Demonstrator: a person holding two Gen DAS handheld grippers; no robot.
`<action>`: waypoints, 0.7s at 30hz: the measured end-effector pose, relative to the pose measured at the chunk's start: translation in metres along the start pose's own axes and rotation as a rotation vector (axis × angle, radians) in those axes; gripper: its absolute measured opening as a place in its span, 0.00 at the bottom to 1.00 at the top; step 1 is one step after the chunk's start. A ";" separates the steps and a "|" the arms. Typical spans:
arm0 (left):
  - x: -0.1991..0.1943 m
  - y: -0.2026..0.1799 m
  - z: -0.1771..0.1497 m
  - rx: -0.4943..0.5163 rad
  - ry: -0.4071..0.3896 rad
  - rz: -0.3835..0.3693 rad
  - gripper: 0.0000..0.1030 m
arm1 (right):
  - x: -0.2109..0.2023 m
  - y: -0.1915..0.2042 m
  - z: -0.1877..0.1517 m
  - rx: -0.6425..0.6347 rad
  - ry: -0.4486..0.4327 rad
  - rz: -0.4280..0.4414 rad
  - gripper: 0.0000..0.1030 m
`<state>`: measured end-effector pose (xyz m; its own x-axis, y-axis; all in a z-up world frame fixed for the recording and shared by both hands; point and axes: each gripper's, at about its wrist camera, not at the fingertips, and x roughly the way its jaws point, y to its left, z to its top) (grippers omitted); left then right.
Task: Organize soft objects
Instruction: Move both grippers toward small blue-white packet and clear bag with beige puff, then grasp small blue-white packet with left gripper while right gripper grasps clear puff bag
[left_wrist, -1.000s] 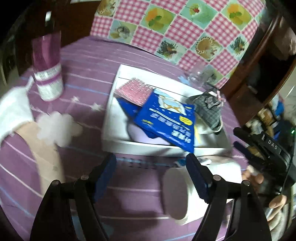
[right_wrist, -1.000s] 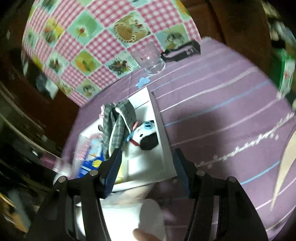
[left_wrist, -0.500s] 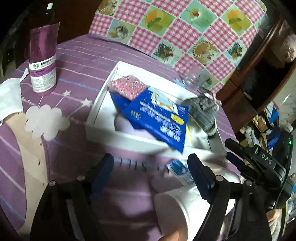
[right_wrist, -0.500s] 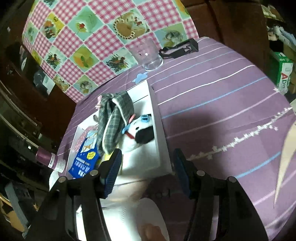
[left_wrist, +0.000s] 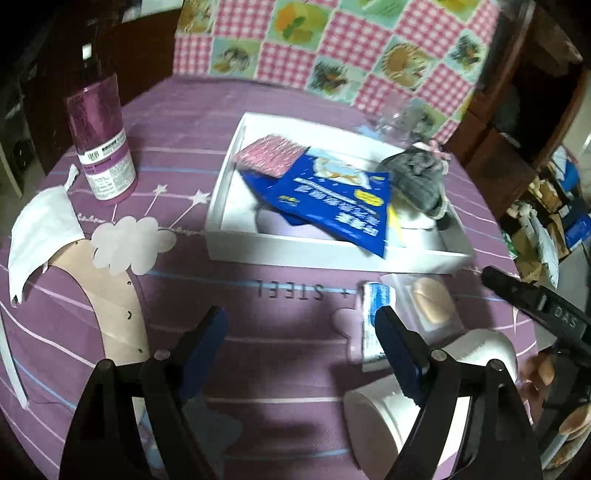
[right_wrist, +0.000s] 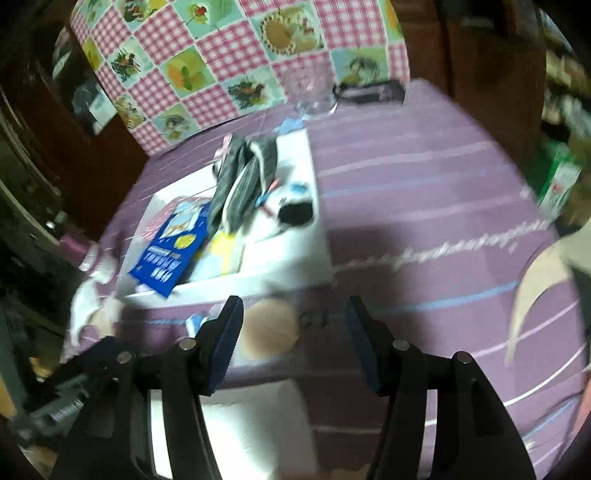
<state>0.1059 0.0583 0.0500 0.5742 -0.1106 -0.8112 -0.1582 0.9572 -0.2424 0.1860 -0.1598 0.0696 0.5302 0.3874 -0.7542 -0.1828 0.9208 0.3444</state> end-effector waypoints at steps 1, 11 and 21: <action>0.004 0.005 0.006 -0.027 0.032 -0.041 0.80 | -0.001 0.001 0.003 -0.004 0.002 -0.021 0.57; 0.050 -0.034 0.020 0.054 0.280 -0.161 0.75 | 0.045 0.011 0.020 -0.011 0.363 0.035 0.57; 0.058 -0.077 0.013 0.278 0.174 0.108 0.34 | 0.060 0.011 0.013 -0.028 0.407 0.050 0.57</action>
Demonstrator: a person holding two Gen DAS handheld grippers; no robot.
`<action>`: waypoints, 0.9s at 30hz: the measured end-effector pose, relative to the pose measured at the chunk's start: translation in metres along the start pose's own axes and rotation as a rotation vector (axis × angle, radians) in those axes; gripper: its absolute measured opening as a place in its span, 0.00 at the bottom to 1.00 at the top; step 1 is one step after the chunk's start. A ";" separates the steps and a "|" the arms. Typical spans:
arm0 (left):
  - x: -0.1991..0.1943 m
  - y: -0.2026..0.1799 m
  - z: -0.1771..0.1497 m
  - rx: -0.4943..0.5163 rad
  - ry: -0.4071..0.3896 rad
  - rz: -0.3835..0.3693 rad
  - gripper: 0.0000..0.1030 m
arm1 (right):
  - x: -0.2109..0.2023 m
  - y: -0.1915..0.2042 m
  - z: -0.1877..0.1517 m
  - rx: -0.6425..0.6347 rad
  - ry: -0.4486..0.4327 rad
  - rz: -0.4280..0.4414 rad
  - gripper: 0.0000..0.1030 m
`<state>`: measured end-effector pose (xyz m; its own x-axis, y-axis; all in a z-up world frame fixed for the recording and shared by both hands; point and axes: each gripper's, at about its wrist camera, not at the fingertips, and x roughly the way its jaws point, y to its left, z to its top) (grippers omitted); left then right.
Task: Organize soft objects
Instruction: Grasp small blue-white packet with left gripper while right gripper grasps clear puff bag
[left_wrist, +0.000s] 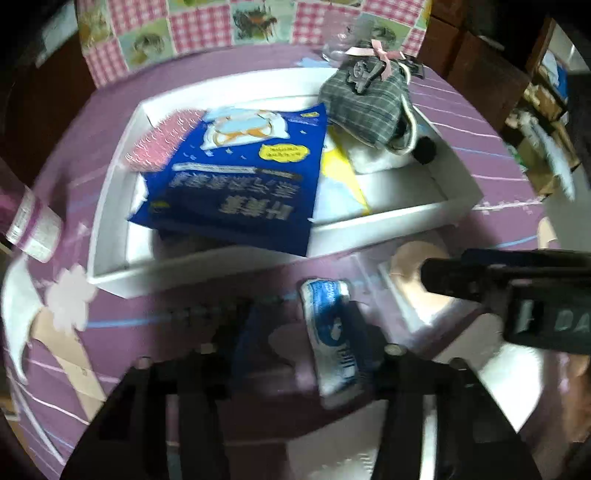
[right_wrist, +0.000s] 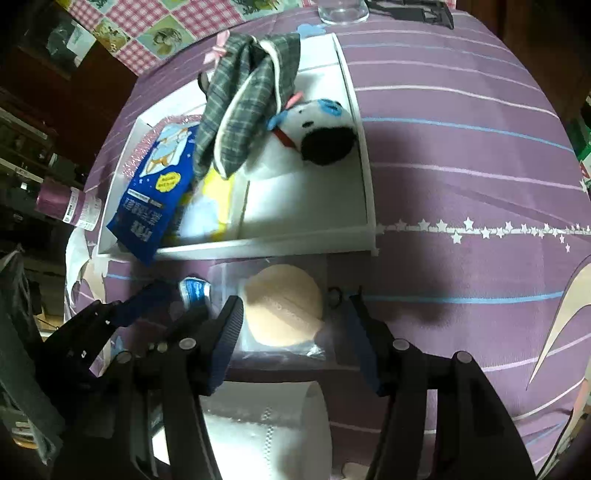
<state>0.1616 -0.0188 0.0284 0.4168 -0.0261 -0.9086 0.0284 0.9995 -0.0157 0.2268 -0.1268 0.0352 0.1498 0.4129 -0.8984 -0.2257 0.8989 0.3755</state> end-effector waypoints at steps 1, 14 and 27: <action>0.000 0.003 0.000 -0.012 -0.008 0.004 0.31 | 0.000 0.000 -0.001 -0.005 0.005 -0.001 0.57; -0.011 0.066 -0.011 -0.175 -0.046 -0.050 0.00 | 0.009 0.021 0.002 -0.035 -0.006 -0.031 0.71; -0.016 0.089 -0.018 -0.256 -0.044 -0.104 0.00 | 0.025 0.056 -0.001 -0.209 -0.017 -0.273 0.70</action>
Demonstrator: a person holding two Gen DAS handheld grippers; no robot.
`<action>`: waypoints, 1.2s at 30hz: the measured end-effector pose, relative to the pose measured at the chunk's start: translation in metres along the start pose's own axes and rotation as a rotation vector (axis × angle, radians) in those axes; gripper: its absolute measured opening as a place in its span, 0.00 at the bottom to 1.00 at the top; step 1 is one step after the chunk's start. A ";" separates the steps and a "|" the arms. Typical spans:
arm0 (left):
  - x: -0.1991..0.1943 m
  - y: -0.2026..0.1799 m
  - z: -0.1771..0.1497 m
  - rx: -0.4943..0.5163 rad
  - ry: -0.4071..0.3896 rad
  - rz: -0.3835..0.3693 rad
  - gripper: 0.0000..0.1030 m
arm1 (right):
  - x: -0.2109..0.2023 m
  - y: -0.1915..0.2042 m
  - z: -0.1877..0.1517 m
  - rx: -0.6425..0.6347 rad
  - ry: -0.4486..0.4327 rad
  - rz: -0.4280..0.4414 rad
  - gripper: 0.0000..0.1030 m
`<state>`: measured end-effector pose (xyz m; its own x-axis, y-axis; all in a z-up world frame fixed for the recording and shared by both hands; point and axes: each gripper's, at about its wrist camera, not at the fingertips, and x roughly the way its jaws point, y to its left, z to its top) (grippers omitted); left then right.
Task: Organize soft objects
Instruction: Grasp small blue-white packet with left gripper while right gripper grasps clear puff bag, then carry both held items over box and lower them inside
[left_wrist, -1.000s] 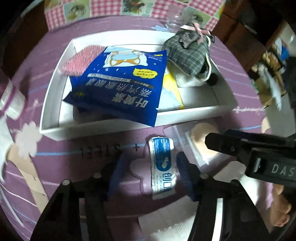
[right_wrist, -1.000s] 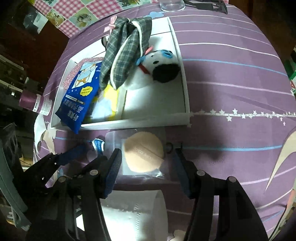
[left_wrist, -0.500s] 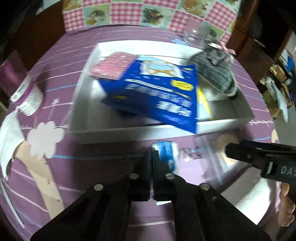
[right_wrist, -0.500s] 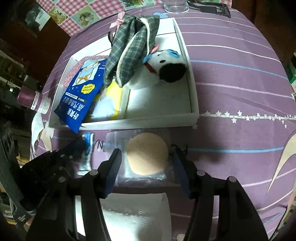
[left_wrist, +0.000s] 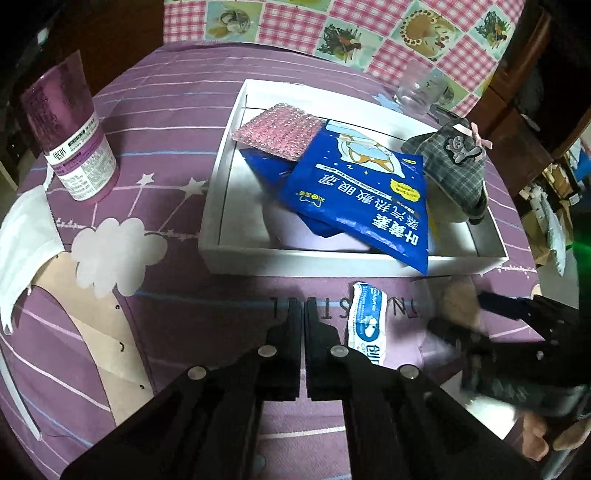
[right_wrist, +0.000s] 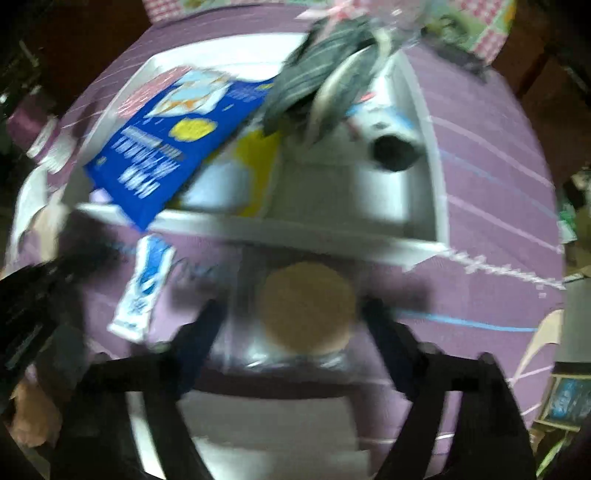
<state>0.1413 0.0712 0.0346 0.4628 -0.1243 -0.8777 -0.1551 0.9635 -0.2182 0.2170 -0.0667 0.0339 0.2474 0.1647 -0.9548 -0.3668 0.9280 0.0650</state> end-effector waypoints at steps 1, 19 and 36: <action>-0.001 0.000 0.000 0.000 -0.001 0.000 0.00 | -0.001 -0.004 0.000 0.011 -0.008 0.006 0.66; 0.006 -0.035 -0.006 0.100 0.004 -0.167 0.59 | -0.014 -0.060 0.000 0.170 -0.030 0.157 0.07; 0.009 -0.049 -0.015 0.200 0.008 0.054 0.12 | -0.051 -0.052 -0.004 0.172 -0.133 0.220 0.06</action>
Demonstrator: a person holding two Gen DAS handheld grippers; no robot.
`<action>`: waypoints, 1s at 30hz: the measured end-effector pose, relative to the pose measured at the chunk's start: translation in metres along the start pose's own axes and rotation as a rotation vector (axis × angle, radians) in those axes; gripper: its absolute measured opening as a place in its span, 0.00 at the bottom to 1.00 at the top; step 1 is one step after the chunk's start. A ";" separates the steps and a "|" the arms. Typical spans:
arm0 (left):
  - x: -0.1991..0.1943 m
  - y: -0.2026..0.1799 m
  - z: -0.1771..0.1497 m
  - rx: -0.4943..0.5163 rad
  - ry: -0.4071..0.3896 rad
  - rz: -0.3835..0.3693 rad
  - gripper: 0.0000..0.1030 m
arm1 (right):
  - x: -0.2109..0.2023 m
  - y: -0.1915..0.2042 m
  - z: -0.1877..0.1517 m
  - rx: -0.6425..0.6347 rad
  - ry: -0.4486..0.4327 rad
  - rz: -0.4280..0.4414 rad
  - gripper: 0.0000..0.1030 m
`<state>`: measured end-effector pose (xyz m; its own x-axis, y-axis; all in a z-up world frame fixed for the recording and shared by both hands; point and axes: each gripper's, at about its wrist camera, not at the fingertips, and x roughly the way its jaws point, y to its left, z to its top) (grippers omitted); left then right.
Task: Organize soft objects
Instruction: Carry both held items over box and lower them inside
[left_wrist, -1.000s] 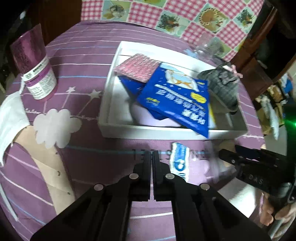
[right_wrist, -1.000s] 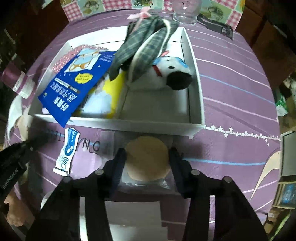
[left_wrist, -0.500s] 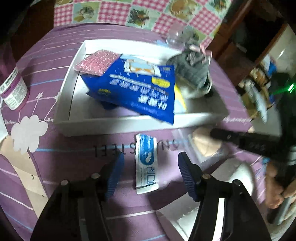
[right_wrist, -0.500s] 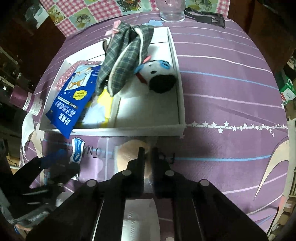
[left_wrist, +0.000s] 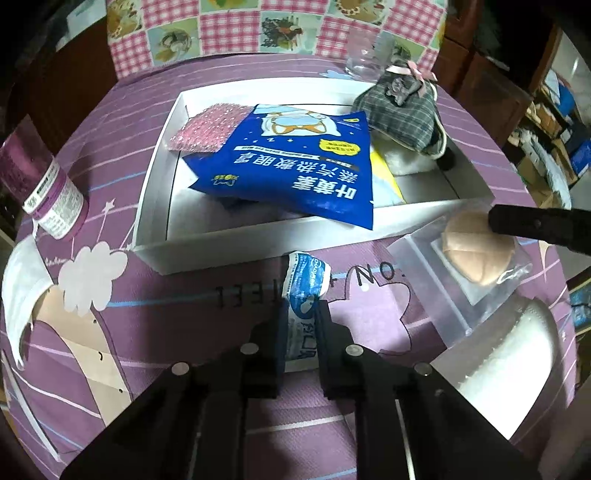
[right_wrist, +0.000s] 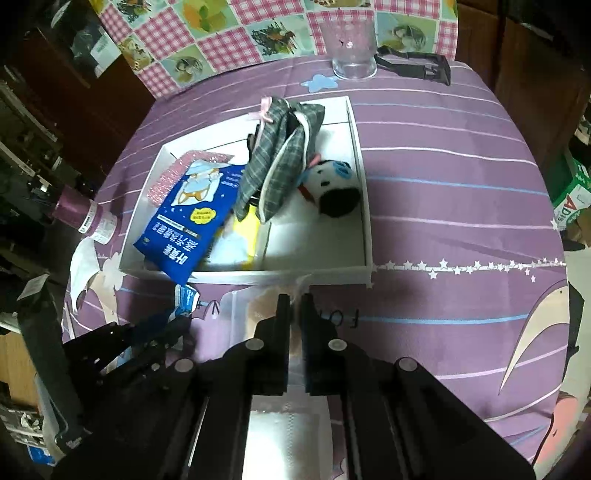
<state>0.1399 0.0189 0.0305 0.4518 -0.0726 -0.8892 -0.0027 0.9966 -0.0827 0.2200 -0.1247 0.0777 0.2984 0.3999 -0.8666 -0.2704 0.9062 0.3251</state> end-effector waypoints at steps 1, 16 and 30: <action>0.000 0.004 0.001 -0.009 -0.001 0.002 0.11 | -0.001 -0.002 0.000 0.008 -0.002 0.004 0.06; -0.024 0.013 0.007 -0.050 -0.080 0.007 0.11 | -0.033 -0.003 0.002 0.027 -0.131 0.031 0.06; -0.052 0.021 0.032 -0.094 -0.178 0.032 0.11 | -0.039 0.026 0.028 0.084 -0.197 0.118 0.06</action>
<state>0.1446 0.0451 0.0891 0.6006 -0.0240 -0.7992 -0.0995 0.9895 -0.1045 0.2264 -0.1128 0.1310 0.4439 0.5154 -0.7330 -0.2397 0.8565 0.4571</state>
